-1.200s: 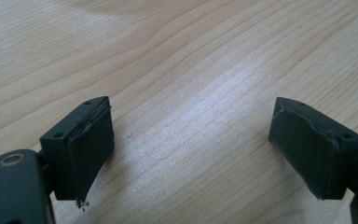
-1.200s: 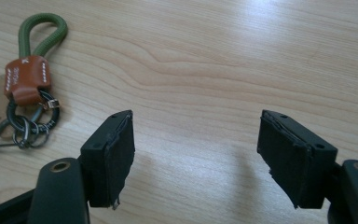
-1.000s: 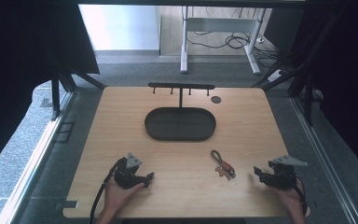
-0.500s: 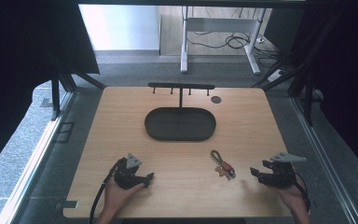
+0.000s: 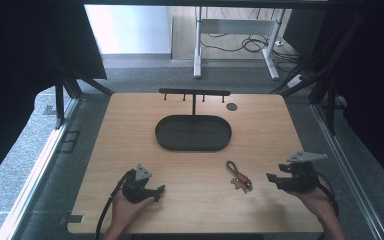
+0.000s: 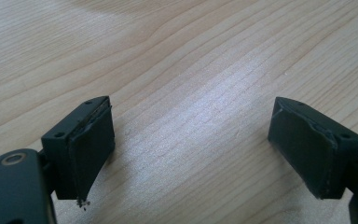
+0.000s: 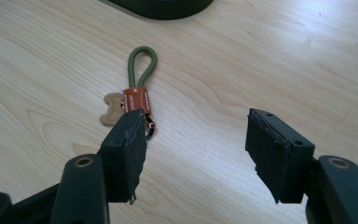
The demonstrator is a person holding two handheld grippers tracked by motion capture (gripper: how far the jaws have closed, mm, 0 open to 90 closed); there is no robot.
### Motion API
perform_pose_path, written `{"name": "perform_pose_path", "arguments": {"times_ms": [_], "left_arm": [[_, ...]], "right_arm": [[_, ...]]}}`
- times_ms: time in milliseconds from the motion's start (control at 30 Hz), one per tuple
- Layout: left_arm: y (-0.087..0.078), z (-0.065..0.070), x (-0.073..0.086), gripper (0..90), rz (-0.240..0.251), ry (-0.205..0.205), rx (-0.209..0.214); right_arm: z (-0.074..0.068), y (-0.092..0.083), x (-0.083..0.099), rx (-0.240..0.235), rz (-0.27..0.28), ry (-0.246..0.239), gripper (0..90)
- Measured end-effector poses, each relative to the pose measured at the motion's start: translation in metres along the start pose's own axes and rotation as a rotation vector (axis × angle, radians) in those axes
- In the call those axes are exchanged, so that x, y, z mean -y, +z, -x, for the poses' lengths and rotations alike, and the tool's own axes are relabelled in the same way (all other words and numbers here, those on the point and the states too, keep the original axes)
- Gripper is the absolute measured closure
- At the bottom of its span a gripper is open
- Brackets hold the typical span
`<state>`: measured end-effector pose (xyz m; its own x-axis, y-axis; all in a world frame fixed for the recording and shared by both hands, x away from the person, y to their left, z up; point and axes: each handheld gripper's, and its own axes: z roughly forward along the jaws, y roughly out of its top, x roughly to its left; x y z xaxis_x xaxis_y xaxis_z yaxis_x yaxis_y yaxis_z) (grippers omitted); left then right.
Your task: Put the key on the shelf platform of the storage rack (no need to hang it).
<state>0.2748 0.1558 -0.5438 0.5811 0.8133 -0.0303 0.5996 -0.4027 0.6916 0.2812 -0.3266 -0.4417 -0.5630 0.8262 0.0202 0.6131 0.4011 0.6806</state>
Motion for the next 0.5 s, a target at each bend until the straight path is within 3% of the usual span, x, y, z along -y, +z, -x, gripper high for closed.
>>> {"name": "perform_pose_path", "arguments": {"times_ms": [300,500], "left_arm": [[-0.001,-0.001,0.000,14.6,-0.005,0.005,0.000],[0.000,0.000,0.000,14.6,0.001,0.002,0.000]], "right_arm": [[-0.006,0.005,-0.019,-0.022,-0.028,-0.065,40.9],[-0.012,0.008,-0.033,-0.061,-0.048,-0.100,42.5]]}}
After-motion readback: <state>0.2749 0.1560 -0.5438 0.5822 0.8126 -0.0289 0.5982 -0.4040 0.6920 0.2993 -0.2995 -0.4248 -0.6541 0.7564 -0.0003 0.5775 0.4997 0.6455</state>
